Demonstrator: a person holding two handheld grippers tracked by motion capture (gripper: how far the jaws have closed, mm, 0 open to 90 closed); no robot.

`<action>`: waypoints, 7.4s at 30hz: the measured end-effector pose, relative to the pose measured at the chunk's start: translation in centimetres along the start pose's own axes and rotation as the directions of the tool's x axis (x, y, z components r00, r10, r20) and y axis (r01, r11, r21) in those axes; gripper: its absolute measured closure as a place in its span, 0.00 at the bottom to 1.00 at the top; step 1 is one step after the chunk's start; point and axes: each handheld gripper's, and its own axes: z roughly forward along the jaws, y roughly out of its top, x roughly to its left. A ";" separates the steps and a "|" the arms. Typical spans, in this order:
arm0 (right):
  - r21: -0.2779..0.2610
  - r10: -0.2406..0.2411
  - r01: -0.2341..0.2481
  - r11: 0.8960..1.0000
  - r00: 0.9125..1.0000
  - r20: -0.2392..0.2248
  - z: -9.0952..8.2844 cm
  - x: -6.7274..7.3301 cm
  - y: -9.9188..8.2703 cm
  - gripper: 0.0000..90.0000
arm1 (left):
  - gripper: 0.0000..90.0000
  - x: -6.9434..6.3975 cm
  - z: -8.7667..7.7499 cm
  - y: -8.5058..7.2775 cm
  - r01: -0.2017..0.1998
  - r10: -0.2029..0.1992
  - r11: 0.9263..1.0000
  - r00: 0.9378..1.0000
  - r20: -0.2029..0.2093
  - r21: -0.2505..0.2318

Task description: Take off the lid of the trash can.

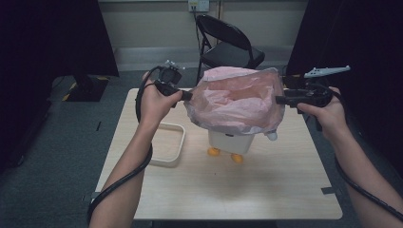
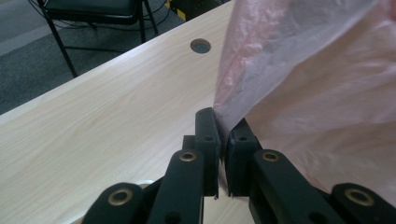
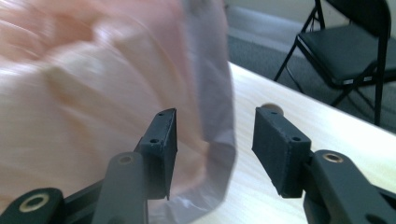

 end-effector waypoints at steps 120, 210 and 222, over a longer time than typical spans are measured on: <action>0.188 -0.069 0.097 0.977 0.986 -0.150 1.5 5.9 -3.3 1.00 | 1.00 -4.6 1.6 -4.6 -0.070 0.075 0.997 0.972 0.224 -0.030; 0.238 -0.301 0.346 0.908 0.931 -0.206 7.4 10.9 9.0 0.22 | 0.18 -8.0 9.9 -22.4 -0.115 0.100 0.993 0.957 0.271 0.040; 0.248 -0.311 0.352 0.903 0.931 -0.189 9.4 10.8 11.6 0.22 | 0.19 -8.2 10.1 -22.3 -0.121 0.102 0.991 0.953 0.285 0.050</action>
